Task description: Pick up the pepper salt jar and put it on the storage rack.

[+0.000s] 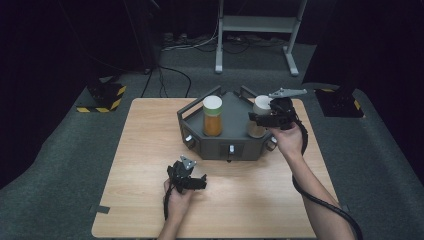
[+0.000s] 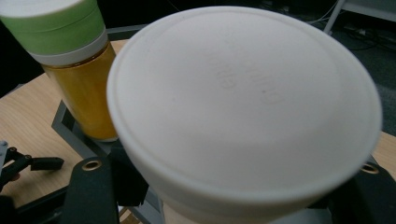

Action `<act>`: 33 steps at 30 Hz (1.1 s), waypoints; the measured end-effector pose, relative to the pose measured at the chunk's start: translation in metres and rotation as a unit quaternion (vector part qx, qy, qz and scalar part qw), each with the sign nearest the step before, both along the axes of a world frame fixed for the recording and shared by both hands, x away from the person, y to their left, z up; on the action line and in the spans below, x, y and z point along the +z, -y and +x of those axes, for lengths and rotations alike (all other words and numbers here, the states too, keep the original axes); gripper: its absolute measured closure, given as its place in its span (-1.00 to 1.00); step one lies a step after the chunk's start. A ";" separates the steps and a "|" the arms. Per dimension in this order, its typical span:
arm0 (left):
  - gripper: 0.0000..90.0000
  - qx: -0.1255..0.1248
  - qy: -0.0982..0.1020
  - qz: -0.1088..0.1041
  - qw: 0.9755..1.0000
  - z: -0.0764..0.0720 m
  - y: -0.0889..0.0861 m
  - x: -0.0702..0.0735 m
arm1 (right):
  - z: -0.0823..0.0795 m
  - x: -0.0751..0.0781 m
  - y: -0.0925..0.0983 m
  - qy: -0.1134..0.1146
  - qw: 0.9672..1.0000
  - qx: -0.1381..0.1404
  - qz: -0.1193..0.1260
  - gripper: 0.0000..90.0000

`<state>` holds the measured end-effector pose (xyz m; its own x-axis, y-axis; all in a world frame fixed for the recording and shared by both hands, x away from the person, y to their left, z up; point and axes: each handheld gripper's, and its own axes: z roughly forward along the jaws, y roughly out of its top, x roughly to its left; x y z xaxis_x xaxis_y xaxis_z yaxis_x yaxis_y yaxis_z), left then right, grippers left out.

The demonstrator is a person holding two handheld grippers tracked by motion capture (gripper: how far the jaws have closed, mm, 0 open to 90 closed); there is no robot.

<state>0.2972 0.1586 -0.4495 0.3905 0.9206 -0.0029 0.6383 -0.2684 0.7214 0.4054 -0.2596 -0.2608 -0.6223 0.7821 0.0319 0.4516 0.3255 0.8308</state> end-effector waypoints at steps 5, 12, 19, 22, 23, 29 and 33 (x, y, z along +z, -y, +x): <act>-0.94 0.000 0.000 0.000 1.000 0.000 0.000 0.000 | 0.007 -0.002 -0.010 -0.003 1.000 -0.006 -0.009 -0.23; -0.94 0.000 0.000 -0.001 1.000 0.000 0.000 0.000 | 0.014 -0.009 -0.019 -0.009 1.000 -0.012 -0.015 -0.23; -0.94 0.000 0.000 0.000 1.000 0.000 0.000 0.000 | 0.016 -0.011 -0.024 -0.010 1.000 -0.013 -0.018 -0.23; -0.94 0.000 0.000 0.000 1.000 0.000 0.000 0.000 | 0.017 -0.011 -0.026 -0.010 1.000 -0.013 -0.019 -0.23; -0.94 0.000 0.000 0.000 1.000 0.000 0.000 0.000 | 0.017 -0.011 -0.027 -0.009 1.000 -0.012 -0.020 -0.23; -0.94 0.000 0.000 0.000 1.000 0.000 0.000 0.000 | 0.017 -0.011 -0.030 -0.006 1.000 -0.009 -0.028 -0.23; -0.94 0.000 0.000 0.000 1.000 0.000 0.000 0.000 | 0.017 -0.011 -0.030 -0.006 1.000 -0.008 -0.028 -0.24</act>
<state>0.2970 0.1586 -0.4496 0.3907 0.9205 -0.0029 0.6378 -0.2684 0.7219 0.4224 -0.2300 -0.2713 -0.6094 0.7928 -0.0053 0.4673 0.3646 0.8054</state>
